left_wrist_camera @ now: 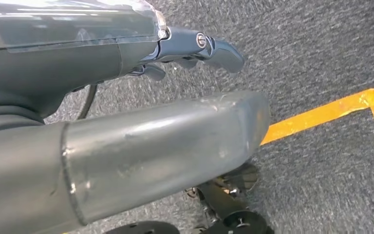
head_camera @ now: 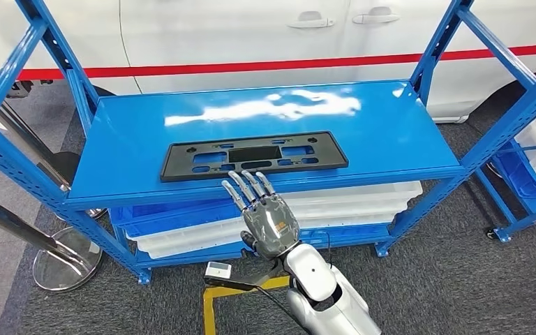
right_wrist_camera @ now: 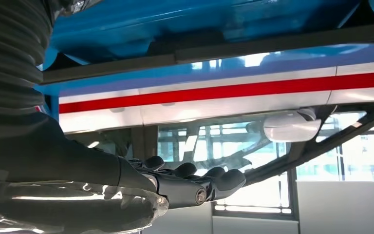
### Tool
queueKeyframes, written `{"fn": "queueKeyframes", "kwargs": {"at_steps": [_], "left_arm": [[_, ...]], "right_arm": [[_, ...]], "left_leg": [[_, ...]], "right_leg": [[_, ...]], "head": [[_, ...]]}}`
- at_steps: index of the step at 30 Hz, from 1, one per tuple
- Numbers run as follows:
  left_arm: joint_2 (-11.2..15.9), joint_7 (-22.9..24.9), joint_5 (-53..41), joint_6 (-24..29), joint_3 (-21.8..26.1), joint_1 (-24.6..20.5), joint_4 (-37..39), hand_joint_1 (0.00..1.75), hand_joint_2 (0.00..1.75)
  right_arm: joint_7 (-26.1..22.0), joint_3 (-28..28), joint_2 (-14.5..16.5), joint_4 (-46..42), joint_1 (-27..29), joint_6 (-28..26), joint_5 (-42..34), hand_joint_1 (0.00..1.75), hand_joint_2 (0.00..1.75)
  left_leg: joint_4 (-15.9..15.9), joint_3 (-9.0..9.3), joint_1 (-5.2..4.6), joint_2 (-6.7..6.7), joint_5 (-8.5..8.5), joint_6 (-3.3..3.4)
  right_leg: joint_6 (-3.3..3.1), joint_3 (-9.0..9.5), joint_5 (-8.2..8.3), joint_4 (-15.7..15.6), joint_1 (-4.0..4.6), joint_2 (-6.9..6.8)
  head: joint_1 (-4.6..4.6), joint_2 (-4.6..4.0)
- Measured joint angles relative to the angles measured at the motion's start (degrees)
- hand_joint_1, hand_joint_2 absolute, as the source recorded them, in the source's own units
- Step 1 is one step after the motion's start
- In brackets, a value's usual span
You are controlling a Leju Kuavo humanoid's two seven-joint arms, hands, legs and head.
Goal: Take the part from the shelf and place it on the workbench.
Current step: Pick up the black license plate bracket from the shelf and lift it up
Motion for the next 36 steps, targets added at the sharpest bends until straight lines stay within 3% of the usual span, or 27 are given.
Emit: {"fn": "queueKeyframes", "kwargs": {"at_steps": [1, 2, 4, 6, 9, 11, 14, 15, 17, 18, 20, 21, 24, 26, 29, 30, 31, 32, 34, 36], "left_arm": [[0.01, 0.03, -0.01, 0.03, 0.00, 0.03, 0.00, 0.00, 0.00], [0.01, 0.06, -0.01, 0.04, 0.00, 0.04, 0.00, 0.00, 0.00], [-0.02, 0.08, -0.03, 0.05, 0.00, 0.02, 0.01, 0.00, 0.00], [0.00, 0.10, -0.05, 0.07, 0.00, -0.07, 0.01, 0.00, 0.00], [0.14, 0.17, -0.08, 0.09, -0.01, -0.22, -0.02, 0.00, 0.00], [0.28, 0.22, -0.09, 0.09, -0.03, -0.35, -0.04, 0.00, 0.00], [0.40, 0.37, -0.07, 0.07, -0.04, -0.29, -0.04, 0.00, 0.00], [0.47, 0.46, -0.05, 0.07, -0.04, -0.19, -0.05, 0.00, 0.00], [0.69, 0.59, -0.03, 0.08, -0.04, -0.09, -0.06, 0.00, 0.00], [0.80, 0.61, -0.03, 0.08, -0.05, -0.09, -0.07, 0.00, 0.00], [0.93, 0.63, -0.03, 0.10, -0.07, -0.20, -0.07, 0.00, 0.00], [0.96, 0.66, -0.04, 0.13, -0.09, -0.26, -0.07, 0.00, 0.00], [0.94, 0.81, -0.05, 0.22, -0.18, -0.23, -0.07, 0.00, 0.00], [0.92, 0.84, -0.07, 0.31, -0.22, -0.24, -0.07, 0.00, 0.00], [0.98, 0.85, -0.08, 0.45, -0.24, -0.29, -0.17, 0.00, 0.00], [0.99, 0.85, -0.08, 0.49, -0.24, -0.27, -0.23, 0.00, 0.00], [1.00, 0.86, -0.08, 0.53, -0.24, -0.23, -0.28, 0.00, 0.00], [0.99, 0.87, -0.09, 0.55, -0.25, -0.20, -0.32, 0.00, 0.00], [0.92, 0.88, -0.10, 0.56, -0.26, -0.15, -0.34, 0.00, 0.00], [0.80, 0.89, -0.10, 0.56, -0.26, -0.23, -0.35, 0.00, 0.00]], "right_arm": [[0.00, -0.04, -0.02, -0.01, 0.01, 0.02, 0.00, 0.00, 1.75], [0.00, -0.07, -0.03, -0.03, 0.00, 0.02, 0.00, 0.00, 1.75], [0.00, -0.14, -0.03, -0.05, -0.06, 0.05, 0.00, 0.00, 1.75], [0.00, -0.22, -0.03, -0.10, -0.14, 0.08, 0.00, 0.00, 1.75], [0.03, -0.33, 0.00, -0.26, -0.24, 0.09, 0.00, 0.00, 1.75], [0.07, -0.35, 0.09, -0.33, -0.39, 0.14, 0.01, 0.00, 1.75], [0.16, -0.36, 0.19, -0.19, -0.48, 0.49, 0.13, 0.00, 1.75], [0.21, -0.36, 0.19, -0.04, -0.45, 0.63, 0.19, 0.00, 1.75], [0.32, -0.36, 0.19, 0.23, -0.41, 0.81, 0.28, 0.00, 1.75], [0.39, -0.36, 0.20, 0.29, -0.40, 0.87, 0.32, 0.00, 1.75], [0.58, -0.36, 0.20, 0.36, -0.44, 0.92, 0.50, 0.00, 1.75], [0.67, -0.36, 0.20, 0.41, -0.47, 0.92, 0.69, 0.00, 1.75], [0.85, -0.36, 0.20, 0.69, -0.50, 0.86, 1.37, 0.00, 1.75], [0.92, -0.36, 0.22, 0.85, -0.55, 0.76, 1.78, 0.00, 1.75], [0.94, -0.36, 0.20, 1.28, -0.36, 0.70, 2.06, 0.00, 1.75], [0.94, -0.36, 0.18, 1.48, -0.23, 0.70, 2.07, 0.00, 1.75], [0.94, -0.36, 0.16, 1.67, -0.14, 0.70, 2.08, 0.00, 1.75], [0.94, -0.36, 0.15, 1.83, -0.11, 0.70, 2.08, 0.00, 1.75], [0.94, -0.36, 0.15, 2.05, -0.13, 0.70, 2.08, 0.00, 1.75], [0.94, -0.35, 0.16, 2.19, -0.19, 0.70, 2.08, 0.00, 1.75]], "left_leg": [[0.01, 0.29, -0.09, -0.06, -0.22, 0.00], [0.01, 0.67, -0.17, -0.13, -0.48, -0.07], [0.02, 1.40, -0.36, -0.23, -1.13, -0.37], [0.01, 1.60, -0.42, -0.23, -1.61, -0.94], [-0.15, 1.93, -0.41, -0.03, -2.12, -1.93], [2.65, 0.92, -0.36, 0.03, -3.68, -2.57], [13.39, -5.25, 0.02, 0.04, -7.27, -3.38], [15.46, -6.90, 0.13, 0.04, -7.14, -3.58], [13.52, -7.30, 0.30, 0.05, -3.82, -3.77], [9.75, -6.06, 0.38, 0.09, -1.09, -3.74], [3.16, -3.42, 0.24, 0.10, 1.94, -3.37], [1.22, -2.62, 0.12, 0.08, 2.40, -3.04], [0.42, -2.21, 0.02, -0.05, 1.85, -1.82], [-0.01, -1.70, 0.21, -0.07, 1.72, -0.99], [-0.19, -1.19, 0.15, -0.01, 1.25, -0.19], [-0.18, -1.00, 0.09, -0.03, 1.05, -0.10], [-0.17, -0.71, 0.03, -0.08, 0.82, -0.08], [-0.17, -0.33, -0.02, -0.15, 0.56, -0.12], [-0.20, 0.58, -0.14, -0.26, -0.10, -0.32], [-0.16, 1.10, -0.31, -0.32, -0.73, -0.85]], "right_leg": [[-0.16, -0.08, 1.48, -0.79, 0.02, 0.00], [-0.45, 0.86, 3.81, -3.56, 0.08, 0.00], [-1.35, 3.99, 8.04, -11.26, 0.45, -0.02], [-2.01, 5.73, 9.01, -15.39, 0.88, -0.05], [-2.52, 6.38, 8.53, -16.47, 0.75, 0.10], [-2.97, 7.36, 8.41, -17.32, 0.30, 0.02], [-3.43, 8.38, 7.78, -17.57, 0.24, -0.17], [-3.43, 8.70, 7.49, -17.56, 0.23, -0.13], [-3.24, 9.53, 6.85, -17.52, 0.17, 0.01], [-3.03, 10.04, 6.43, -17.47, 0.13, 0.06], [-2.39, 10.70, 5.65, -17.23, 0.28, 0.10], [-2.04, 10.82, 5.37, -17.15, 0.36, 0.10], [-1.13, 10.94, 4.94, -17.18, 0.37, 0.07], [-0.56, 10.02, 3.42, -14.72, 0.22, 0.04], [-0.08, 3.76, -0.92, -3.72, 0.03, 0.03], [-0.05, 1.84, -1.26, -1.02, 0.00, 0.03], [-0.11, 0.90, -0.38, -0.39, -0.01, 0.03], [-0.27, 1.05, 1.50, -1.85, 0.01, 0.03], [-1.04, 3.83, 6.56, -9.29, 0.25, 0.04], [-1.83, 6.20, 8.79, -15.16, 0.66, 0.01]], "head": [[0.00, 0.00], [0.01, 0.00], [0.01, 0.00], [0.01, 0.00], [0.00, 0.00], [-0.02, 0.00], [-0.04, 0.00], [-0.05, 0.00], [-0.05, 0.00], [-0.05, 0.00], [-0.04, 0.00], [-0.03, 0.00], [-0.03, 0.00], [-0.02, 0.00], [-0.02, 0.00], [-0.02, 0.00], [-0.02, 0.00], [-0.02, 0.00], [-0.02, 0.00], [0.00, 0.00]]}}
